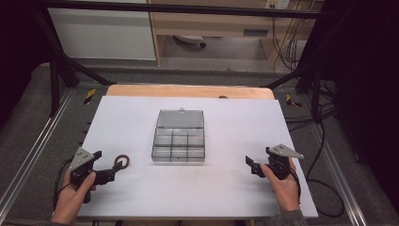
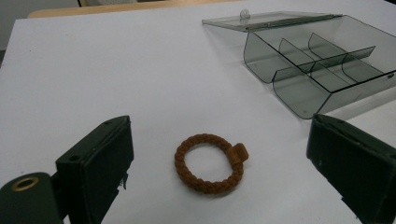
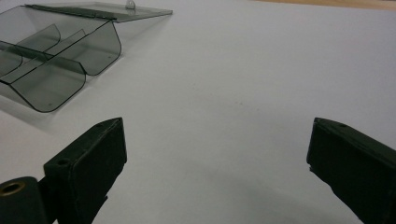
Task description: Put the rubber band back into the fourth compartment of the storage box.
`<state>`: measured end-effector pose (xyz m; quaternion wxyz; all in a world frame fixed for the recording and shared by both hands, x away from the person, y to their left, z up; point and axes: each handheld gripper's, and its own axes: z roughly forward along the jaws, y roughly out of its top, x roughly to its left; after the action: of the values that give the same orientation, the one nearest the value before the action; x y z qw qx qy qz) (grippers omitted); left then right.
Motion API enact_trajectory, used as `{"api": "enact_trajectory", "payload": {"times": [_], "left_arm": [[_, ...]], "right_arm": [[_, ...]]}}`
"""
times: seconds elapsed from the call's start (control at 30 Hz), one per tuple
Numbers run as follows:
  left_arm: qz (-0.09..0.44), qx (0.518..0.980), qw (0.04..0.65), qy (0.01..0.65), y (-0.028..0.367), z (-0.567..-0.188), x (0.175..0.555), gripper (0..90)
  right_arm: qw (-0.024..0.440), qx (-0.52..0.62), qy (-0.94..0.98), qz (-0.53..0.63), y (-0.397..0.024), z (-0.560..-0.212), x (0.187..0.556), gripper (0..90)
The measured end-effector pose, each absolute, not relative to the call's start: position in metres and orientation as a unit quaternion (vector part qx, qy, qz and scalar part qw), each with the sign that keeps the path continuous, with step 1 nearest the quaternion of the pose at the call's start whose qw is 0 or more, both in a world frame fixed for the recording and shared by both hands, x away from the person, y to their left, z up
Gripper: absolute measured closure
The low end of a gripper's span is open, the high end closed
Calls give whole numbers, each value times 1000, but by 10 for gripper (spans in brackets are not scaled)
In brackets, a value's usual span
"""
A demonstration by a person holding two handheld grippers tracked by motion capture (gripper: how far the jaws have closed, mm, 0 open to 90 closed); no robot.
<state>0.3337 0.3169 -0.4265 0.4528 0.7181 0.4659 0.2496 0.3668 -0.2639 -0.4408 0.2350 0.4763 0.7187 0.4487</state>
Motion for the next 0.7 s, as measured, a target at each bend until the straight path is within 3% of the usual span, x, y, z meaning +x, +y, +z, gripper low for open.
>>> {"api": "enact_trajectory", "payload": {"times": [0.7], "left_arm": [[244,734,435,462,313,-434,358,68]], "right_arm": [[235,477,722,443,-260,-442,367,52]]}}
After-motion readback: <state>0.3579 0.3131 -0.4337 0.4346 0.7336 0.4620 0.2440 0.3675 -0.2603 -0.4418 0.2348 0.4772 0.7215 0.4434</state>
